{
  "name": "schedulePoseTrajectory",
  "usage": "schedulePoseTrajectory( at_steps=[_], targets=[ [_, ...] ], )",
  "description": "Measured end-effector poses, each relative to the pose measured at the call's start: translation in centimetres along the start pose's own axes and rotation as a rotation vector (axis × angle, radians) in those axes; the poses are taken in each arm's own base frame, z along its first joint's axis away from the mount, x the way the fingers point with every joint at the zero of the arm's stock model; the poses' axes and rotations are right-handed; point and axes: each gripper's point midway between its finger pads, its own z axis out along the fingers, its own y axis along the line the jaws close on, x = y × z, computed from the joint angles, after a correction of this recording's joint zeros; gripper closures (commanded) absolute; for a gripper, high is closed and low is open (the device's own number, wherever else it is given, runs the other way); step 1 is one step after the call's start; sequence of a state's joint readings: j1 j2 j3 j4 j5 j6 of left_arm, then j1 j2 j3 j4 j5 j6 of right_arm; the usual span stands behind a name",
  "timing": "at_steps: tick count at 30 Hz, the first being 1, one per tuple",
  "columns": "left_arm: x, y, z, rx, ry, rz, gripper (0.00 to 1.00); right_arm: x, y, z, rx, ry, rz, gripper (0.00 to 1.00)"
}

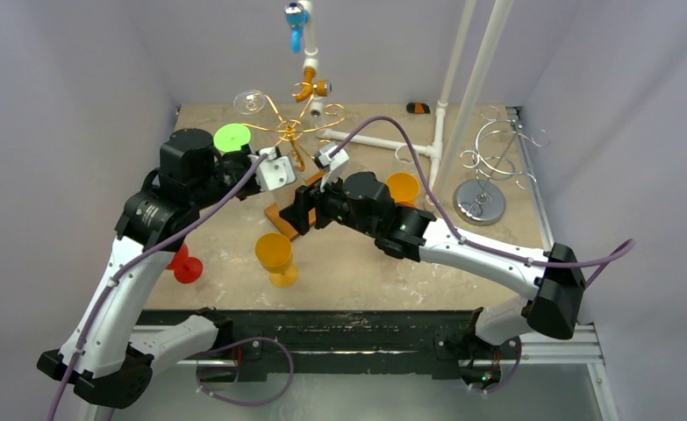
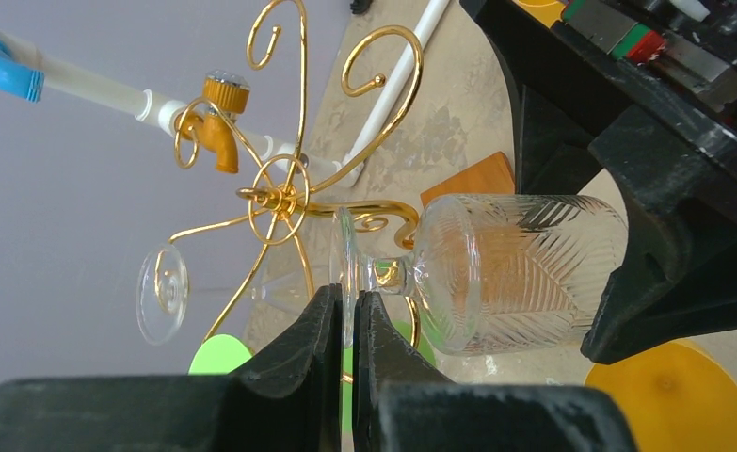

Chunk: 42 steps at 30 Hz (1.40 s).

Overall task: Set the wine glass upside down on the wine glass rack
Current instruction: Turn the wine glass upside down at the wine rack.

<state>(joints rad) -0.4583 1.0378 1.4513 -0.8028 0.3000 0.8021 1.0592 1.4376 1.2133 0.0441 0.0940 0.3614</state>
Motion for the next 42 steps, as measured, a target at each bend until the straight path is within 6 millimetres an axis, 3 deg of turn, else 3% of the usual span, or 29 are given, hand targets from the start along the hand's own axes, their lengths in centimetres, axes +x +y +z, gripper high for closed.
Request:
schedulePoseTrajectory(
  at_steps=[16,31,42],
  targets=[
    [-1.1,-0.2,-0.8,-0.004,-0.049,-0.07,1.0,-0.1,1.2,0.6,-0.048,0.011,0.046,0.28],
    [-4.4,0.4,-1.8,-0.027,-0.198,-0.142,1.0,-2.0,3.7,0.0,-0.159,-0.055,0.195,0.24],
    [-5.7,0.0,-1.7,0.011,-0.26,-0.166,1.0,-2.1,5.5,-0.3,-0.267,-0.076,0.351,0.19]
  ],
)
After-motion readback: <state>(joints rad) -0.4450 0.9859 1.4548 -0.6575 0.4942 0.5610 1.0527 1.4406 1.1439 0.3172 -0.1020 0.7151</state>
